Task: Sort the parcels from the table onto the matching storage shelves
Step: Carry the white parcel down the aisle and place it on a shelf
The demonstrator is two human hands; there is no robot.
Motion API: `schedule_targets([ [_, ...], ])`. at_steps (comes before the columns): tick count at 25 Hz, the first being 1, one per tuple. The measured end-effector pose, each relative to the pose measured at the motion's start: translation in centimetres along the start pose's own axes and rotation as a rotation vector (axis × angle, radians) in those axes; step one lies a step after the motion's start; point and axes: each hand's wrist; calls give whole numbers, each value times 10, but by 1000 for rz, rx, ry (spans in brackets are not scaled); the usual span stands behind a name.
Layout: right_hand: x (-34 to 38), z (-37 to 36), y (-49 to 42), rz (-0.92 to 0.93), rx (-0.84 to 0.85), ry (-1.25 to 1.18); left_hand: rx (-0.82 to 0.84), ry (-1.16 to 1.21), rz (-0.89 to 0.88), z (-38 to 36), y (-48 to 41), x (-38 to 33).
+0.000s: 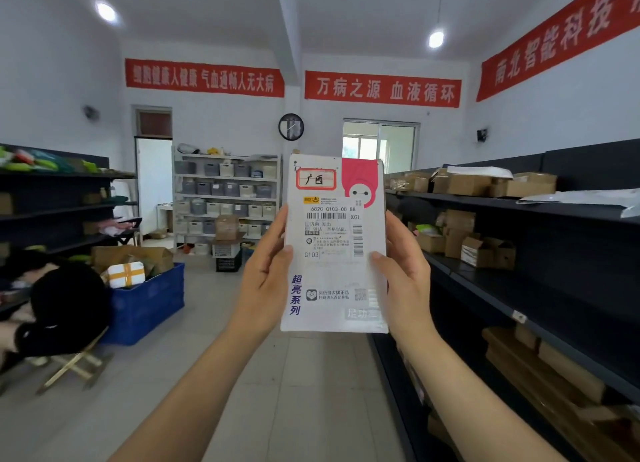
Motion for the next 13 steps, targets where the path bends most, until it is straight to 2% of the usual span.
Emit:
schedule_targets([
  [6,-46,19,-39,-71,30,-35,-53,-30,15,-10,-32,37],
  [13,-117,16,-85,-94,13,-31,-63,-40,6,12,-88,99],
])
Point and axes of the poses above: each hand's wrist, its own y-axis away from the middle knuckle, its own z-axis out of the back of the hand, x = y × z, and after that the axes turned 1 degree about -x, right-handed
